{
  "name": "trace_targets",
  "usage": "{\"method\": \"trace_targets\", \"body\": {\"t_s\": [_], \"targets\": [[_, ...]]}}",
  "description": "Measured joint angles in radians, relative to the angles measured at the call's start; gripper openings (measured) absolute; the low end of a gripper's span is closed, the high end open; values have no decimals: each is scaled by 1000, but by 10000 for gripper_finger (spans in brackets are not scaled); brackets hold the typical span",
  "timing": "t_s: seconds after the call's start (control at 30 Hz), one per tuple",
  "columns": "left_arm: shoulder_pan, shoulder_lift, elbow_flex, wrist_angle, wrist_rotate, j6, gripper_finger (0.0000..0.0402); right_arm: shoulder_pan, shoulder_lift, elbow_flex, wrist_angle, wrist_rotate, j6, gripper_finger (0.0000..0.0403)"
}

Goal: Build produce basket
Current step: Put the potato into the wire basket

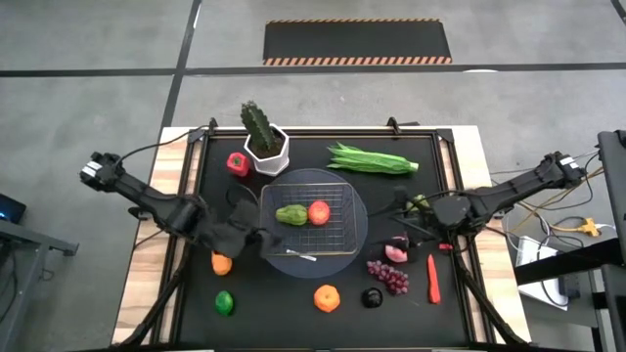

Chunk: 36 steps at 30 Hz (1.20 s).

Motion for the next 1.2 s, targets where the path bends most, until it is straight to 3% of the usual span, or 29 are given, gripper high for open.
{"method": "trace_targets", "body": {"t_s": [0.2, 0.3, 0.43, 0.8, 1.2], "targets": [[-16, 197, 250, -603, 313, -247, 228, 0, -28, -13, -1, 0, -13, 329], [-21, 282, 280, -756, 456, -321, 228, 0, -33, -17, -1, 0, -12, 329], [-27, 340, 230, -734, 532, -340, 228, 0, -32, -18, -2, 0, -11, 329], [-37, 347, 87, -698, 545, -465, 231, -2, -32, -29, -3, 1, -8, 329], [-51, 343, -14, -635, 548, -521, 324, -22, -32, -29, -7, 3, 0, 329]]}}
